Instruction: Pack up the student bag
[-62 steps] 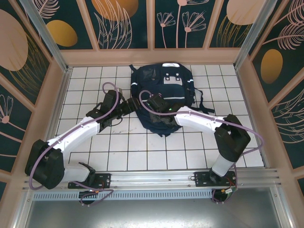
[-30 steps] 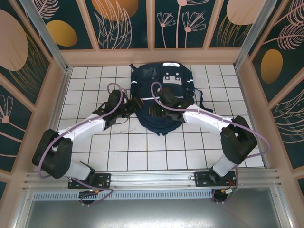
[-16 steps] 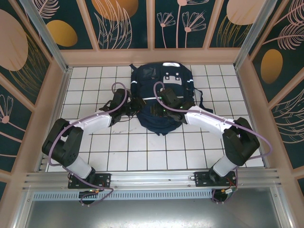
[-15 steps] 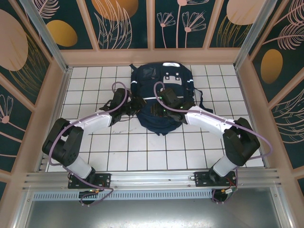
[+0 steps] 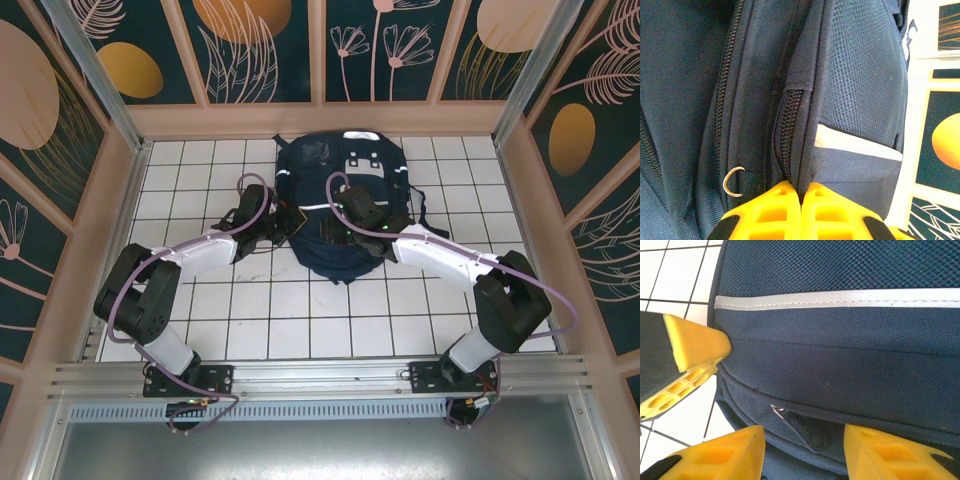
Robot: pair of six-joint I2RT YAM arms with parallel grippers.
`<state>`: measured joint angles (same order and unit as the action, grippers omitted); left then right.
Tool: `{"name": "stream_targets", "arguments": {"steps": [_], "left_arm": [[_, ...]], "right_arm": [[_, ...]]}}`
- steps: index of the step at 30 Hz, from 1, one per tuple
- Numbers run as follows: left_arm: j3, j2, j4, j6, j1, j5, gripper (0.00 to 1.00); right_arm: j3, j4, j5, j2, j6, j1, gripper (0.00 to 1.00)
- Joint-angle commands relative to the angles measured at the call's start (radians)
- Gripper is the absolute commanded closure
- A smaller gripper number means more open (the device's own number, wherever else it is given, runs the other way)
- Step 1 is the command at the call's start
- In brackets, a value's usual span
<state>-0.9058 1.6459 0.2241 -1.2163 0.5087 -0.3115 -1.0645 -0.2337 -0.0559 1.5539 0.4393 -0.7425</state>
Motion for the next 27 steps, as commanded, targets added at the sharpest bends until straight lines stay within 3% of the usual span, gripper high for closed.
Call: {"name": "stream_targets", "arguments": {"steps": [1, 11, 14, 22, 27], "left_arm": [[-0.054, -0.048, 0.085, -0.014, -0.001, -0.044, 1.0], [-0.061, -0.056, 0.097, -0.025, -0.001, -0.079, 1.0], [-0.061, -0.06, 0.097, -0.024, -0.001, -0.083, 1.0], [-0.062, -0.064, 0.104, -0.027, -0.001, -0.092, 1.0], [-0.061, -0.07, 0.103, -0.019, -0.001, -0.09, 1.0]], "right_arm": [[0.012, -0.028, -0.046, -0.031, -0.039, -0.011, 0.54], [-0.005, -0.037, -0.035, -0.026, -0.05, -0.02, 0.48], [-0.033, -0.053, -0.032, 0.005, -0.042, -0.022, 0.59], [-0.107, -0.074, -0.051, 0.089, -0.056, -0.031, 0.62], [-0.124, -0.093, -0.078, 0.118, -0.056, -0.041, 0.71]]}}
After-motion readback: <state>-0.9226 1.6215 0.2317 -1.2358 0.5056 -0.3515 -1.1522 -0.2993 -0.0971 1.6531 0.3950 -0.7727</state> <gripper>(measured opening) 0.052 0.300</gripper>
